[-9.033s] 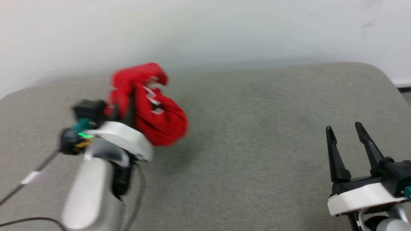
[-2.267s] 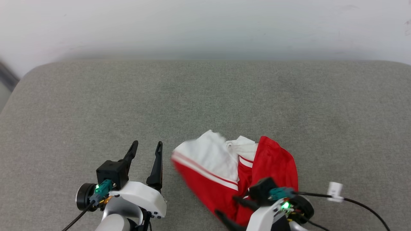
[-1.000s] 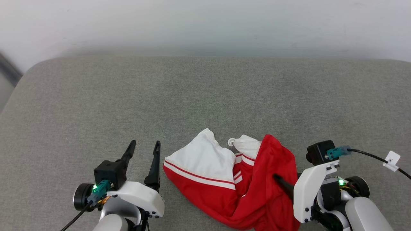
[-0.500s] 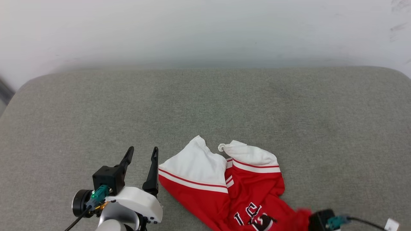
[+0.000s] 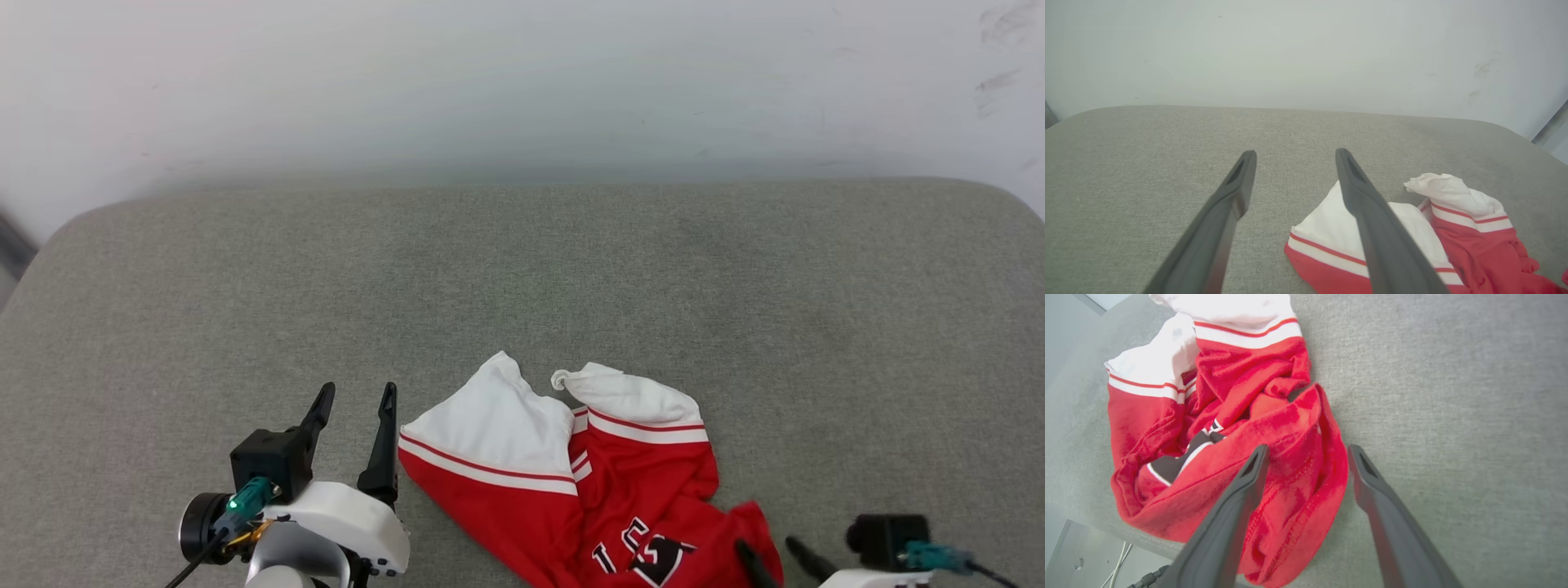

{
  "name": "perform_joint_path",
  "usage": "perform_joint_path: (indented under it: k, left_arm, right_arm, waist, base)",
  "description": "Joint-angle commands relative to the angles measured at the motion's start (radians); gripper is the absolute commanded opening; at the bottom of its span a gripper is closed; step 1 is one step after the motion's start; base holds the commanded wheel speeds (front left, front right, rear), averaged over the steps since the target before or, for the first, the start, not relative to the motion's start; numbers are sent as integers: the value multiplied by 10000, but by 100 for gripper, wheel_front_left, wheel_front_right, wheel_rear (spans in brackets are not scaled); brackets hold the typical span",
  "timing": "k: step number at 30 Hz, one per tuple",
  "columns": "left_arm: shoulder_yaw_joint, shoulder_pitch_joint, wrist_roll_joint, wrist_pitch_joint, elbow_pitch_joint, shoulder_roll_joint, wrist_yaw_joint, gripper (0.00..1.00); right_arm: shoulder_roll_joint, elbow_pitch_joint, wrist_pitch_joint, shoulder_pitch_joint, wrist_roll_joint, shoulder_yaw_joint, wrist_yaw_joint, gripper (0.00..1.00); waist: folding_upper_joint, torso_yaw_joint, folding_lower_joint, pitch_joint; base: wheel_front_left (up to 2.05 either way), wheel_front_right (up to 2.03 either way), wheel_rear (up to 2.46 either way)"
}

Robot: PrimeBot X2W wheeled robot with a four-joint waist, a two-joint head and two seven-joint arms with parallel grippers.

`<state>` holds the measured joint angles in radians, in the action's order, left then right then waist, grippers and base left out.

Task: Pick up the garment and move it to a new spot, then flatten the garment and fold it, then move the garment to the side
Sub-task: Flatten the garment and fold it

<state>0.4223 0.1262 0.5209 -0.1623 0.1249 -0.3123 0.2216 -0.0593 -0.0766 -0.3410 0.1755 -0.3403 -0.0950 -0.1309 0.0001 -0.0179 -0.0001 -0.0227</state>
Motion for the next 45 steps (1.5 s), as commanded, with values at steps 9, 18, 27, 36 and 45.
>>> perform_joint_path:
  k: [9,18,27,36,45]
  left_arm:
    - [66,163,-19,-67,-169,-34,14,100]
    - [256,1020,-125,-285,-21,210,-258,100]
    - [258,1281,-56,-521,229,396,-314,100]
    - [140,956,66,-582,366,259,-204,100]
    - [188,570,128,-409,240,132,-74,100]
  right_arm:
    - [-417,137,-144,-1728,220,981,3,100]
    - [-1988,-1869,-2338,-4953,-937,-1202,3,100]
    - [-2346,-4152,-3703,-6140,-1806,-2741,4,100]
    - [-2267,-4206,-2478,-6491,-2101,-2558,3,0]
    - [-2022,-3643,-1535,-5019,-1742,-29,3,0]
  waist:
    - [-1,179,1,-343]
    - [-1,1290,1,-1387]
    - [-1,1724,1,-1777]
    - [-1,1430,1,-1302]
    - [-1,805,1,-795]
  base:
    - [0,0,0]
    - [0,0,0]
    - [0,0,0]
    - [0,0,0]
    - [0,0,0]
